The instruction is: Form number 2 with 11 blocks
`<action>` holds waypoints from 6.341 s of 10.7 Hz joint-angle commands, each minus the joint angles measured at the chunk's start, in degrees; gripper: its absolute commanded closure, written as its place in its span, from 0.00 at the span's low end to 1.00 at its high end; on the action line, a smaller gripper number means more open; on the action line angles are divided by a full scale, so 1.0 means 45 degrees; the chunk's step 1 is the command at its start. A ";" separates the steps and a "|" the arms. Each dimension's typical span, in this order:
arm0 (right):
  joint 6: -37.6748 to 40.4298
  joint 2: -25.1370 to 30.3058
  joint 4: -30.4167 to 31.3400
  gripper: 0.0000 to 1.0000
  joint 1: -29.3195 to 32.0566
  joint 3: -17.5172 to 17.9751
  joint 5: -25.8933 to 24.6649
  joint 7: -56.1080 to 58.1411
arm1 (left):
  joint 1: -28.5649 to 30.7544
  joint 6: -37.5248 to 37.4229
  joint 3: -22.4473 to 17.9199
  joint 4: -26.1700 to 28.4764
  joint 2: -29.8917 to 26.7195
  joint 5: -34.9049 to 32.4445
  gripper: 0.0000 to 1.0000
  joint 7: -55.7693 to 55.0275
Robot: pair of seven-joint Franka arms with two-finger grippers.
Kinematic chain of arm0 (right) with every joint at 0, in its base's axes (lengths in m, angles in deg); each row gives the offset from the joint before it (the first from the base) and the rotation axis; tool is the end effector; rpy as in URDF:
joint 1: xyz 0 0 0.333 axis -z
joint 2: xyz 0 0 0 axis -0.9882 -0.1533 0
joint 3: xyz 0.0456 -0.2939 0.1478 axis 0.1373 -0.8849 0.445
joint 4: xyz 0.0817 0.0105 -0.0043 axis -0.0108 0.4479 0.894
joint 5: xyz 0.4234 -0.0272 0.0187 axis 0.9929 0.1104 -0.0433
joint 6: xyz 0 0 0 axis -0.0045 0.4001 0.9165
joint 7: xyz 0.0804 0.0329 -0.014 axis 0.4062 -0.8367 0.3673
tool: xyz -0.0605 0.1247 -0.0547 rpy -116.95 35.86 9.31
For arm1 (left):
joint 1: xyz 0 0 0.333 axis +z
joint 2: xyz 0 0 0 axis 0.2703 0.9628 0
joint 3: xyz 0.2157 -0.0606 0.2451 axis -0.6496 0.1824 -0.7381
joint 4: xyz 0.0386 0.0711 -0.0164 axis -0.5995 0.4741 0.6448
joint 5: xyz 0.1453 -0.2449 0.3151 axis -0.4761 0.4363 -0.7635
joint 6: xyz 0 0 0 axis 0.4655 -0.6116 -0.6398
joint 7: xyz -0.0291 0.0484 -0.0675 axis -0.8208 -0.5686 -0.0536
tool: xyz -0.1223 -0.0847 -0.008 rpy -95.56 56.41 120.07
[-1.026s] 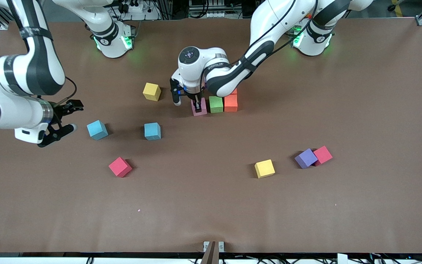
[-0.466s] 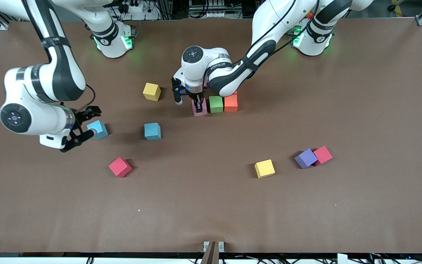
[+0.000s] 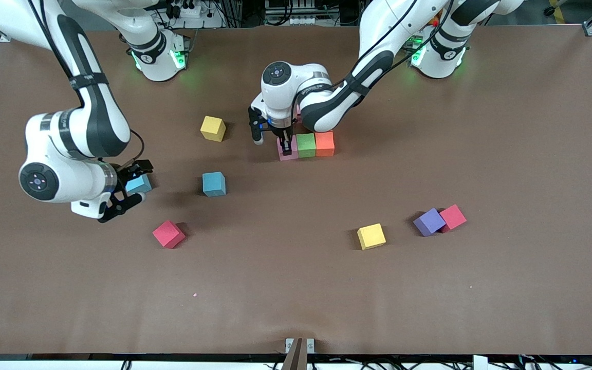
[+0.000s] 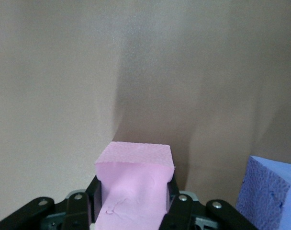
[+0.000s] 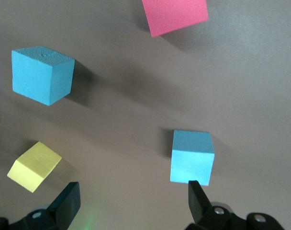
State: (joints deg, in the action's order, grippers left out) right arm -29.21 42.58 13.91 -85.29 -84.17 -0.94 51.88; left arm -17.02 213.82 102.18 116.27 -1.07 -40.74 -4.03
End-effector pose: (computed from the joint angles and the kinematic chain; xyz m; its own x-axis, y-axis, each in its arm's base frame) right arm 0.6102 0.0745 0.2797 0.8165 0.4779 -0.3240 0.4406 -0.8784 -0.1854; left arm 0.3686 -0.6013 0.1585 0.1928 -0.9810 0.0229 -0.9800 -0.1936 -0.0459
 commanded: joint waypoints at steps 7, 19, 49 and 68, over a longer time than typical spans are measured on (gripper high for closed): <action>-0.3664 -0.0727 0.1527 0.00 -0.1642 0.0029 0.0782 -0.0585 | 0.0020 -0.0003 0.0227 -0.0719 -0.0439 0.0758 0.00 -0.1399; -0.6363 -0.0511 0.2896 0.00 -0.3794 0.0029 0.1641 -0.5528 | 0.5294 -0.3382 -0.1055 -0.2107 -0.2217 0.3009 0.00 -0.1399; -0.7111 -0.3790 -0.1961 0.89 -0.7191 0.0049 0.1700 -1.4352 | 0.4142 -0.1409 -0.3483 -0.3982 0.1649 0.2971 0.20 -1.1868; -0.5877 -0.3851 -0.1420 0.78 -0.8794 0.0107 0.1700 -1.3711 | 0.2893 -0.1116 -0.3229 -0.4177 0.1376 0.3127 0.46 -1.2355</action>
State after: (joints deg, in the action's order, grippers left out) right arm -55.82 25.19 6.35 -124.02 -83.58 5.81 -9.91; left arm -2.93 208.86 87.65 97.75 5.83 -27.52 -58.91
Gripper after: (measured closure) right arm 0.476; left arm 0.383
